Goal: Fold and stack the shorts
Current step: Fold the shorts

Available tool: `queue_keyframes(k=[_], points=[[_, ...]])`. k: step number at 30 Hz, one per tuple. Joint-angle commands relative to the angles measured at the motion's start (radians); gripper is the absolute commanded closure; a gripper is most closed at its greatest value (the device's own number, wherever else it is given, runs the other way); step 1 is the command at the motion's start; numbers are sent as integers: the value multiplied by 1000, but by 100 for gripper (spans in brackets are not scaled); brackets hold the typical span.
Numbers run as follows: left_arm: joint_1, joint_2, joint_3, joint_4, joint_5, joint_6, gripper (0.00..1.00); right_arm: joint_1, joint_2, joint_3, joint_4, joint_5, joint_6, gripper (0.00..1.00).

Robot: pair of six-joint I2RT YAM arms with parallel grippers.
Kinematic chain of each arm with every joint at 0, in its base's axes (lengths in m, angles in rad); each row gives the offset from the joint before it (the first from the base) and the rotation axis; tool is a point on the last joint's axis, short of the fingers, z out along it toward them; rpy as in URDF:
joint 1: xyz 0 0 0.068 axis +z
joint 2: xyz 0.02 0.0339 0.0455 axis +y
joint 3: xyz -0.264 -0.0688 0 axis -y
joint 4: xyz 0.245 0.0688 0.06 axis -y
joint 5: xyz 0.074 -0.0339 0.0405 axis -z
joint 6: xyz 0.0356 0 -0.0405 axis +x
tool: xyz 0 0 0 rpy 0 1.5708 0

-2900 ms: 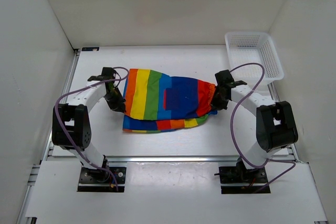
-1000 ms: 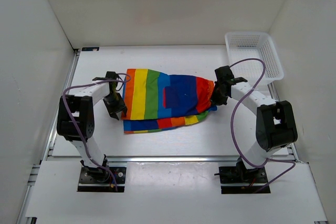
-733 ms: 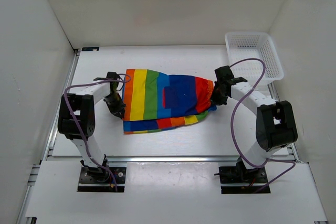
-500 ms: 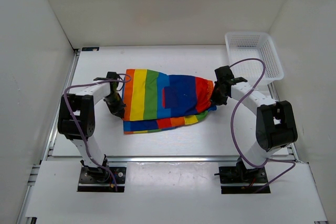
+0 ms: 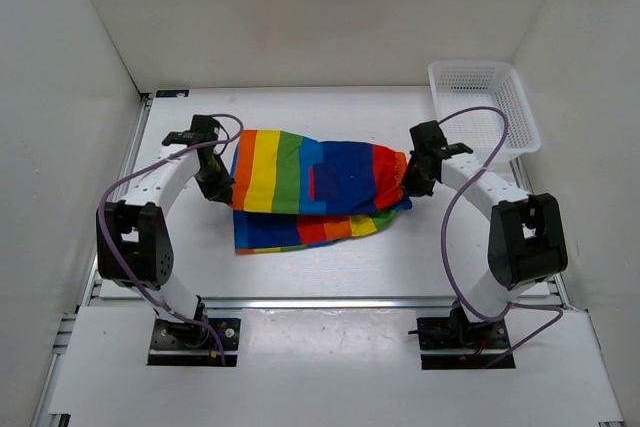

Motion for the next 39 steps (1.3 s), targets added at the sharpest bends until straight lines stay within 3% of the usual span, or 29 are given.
queue_keyframes(k=[1, 7, 11, 15, 19, 22, 28, 30, 31, 32, 33, 35, 39], points=[[-2, -68, 68, -48, -32, 9, 90, 1, -60, 79, -21, 33, 3, 100], [-2, -111, 229, -140, 0, 27, 90, -10, -60, 250, -87, 57, -44, 100], [-2, -191, 253, -186, 24, 27, 90, -30, -109, 296, -110, 57, -44, 100], [-11, -295, 143, -186, 79, 27, 90, -39, -189, 236, -121, 57, -44, 100], [-74, -398, -60, -148, 103, -47, 90, -51, -233, 121, -130, 80, -44, 100], [-118, -407, -205, -82, 127, -100, 90, -52, -234, 22, -106, 89, -35, 100], [-154, -377, -337, -27, 104, -146, 90, -52, -224, -117, -50, 112, -23, 100], [-163, -364, -347, -27, 118, -128, 76, -52, -215, -126, -50, 103, -35, 80], [-163, -364, -347, -27, 118, -128, 57, -52, -215, -126, -50, 103, -49, 63], [-163, -364, -325, -39, 118, -117, 44, -52, -215, -117, -50, 103, -58, 29], [-163, -364, -311, -50, 107, -117, 34, -52, -215, -117, -61, 103, -58, 19], [-163, -364, -247, -80, 55, -106, 26, -52, -229, -85, -73, 103, -67, 10], [-163, -340, -124, -131, -17, -106, 26, -52, -250, -43, -95, 103, -67, 8]])
